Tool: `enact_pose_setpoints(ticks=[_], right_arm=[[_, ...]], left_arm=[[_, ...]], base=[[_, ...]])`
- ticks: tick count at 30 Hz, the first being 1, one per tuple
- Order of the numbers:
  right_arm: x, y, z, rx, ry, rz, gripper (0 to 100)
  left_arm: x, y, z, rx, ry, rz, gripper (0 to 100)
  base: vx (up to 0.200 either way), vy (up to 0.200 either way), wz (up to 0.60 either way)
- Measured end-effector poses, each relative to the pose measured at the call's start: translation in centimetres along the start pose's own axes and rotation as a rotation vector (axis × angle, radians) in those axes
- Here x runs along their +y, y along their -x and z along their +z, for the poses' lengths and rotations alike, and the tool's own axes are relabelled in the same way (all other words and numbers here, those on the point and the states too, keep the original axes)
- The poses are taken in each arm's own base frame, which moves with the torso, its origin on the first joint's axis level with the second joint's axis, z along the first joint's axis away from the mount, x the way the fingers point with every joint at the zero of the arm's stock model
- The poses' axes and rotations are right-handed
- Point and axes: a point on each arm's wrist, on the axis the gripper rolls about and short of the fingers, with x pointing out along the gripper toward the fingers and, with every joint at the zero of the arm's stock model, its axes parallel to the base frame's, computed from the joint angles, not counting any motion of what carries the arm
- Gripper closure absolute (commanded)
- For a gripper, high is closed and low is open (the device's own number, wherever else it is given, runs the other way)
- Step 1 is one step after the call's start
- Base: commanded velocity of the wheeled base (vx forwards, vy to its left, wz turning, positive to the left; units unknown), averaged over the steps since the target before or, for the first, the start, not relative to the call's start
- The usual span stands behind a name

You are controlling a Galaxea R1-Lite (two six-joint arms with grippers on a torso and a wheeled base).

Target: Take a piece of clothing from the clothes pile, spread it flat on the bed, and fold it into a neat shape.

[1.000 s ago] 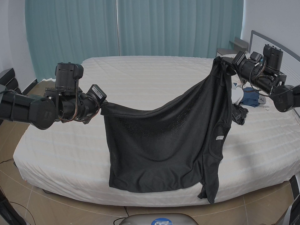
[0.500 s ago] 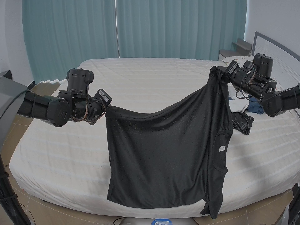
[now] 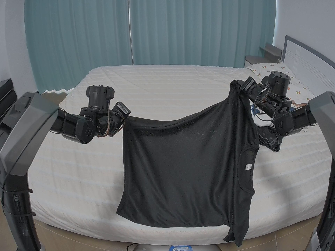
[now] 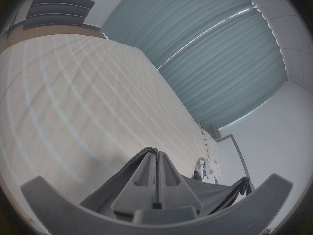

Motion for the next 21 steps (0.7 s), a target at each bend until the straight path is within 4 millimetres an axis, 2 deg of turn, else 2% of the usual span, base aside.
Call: enact_pose_setpoints(ticks=[8, 9, 14, 21], right_arm=[[-2.8, -2.8, -3.0, -0.022, 0.026, -0.023, 100], [-3.0, -3.1, -3.3, -0.028, 0.028, -0.029, 0], [-4.8, -4.5, -5.4, -0.011, 0.039, -0.058, 0], [-9.3, -5.1, -10.0, 0.111, 0.102, -0.168, 0]], left_arm=[[2.1, -3.6, -0.8, -0.009, 0.025, 0.018, 100], [2.3, -3.9, -0.9, -0.011, 0.029, 0.021, 0], [3.3, -6.1, -1.4, -0.046, 0.067, 0.044, 0], [5.0, -8.5, -2.3, -0.089, 0.075, 0.101, 0]], base=[[0.000, 0.000, 0.00], [0.000, 0.000, 0.00], [0.000, 0.000, 0.00], [0.000, 0.000, 0.00]])
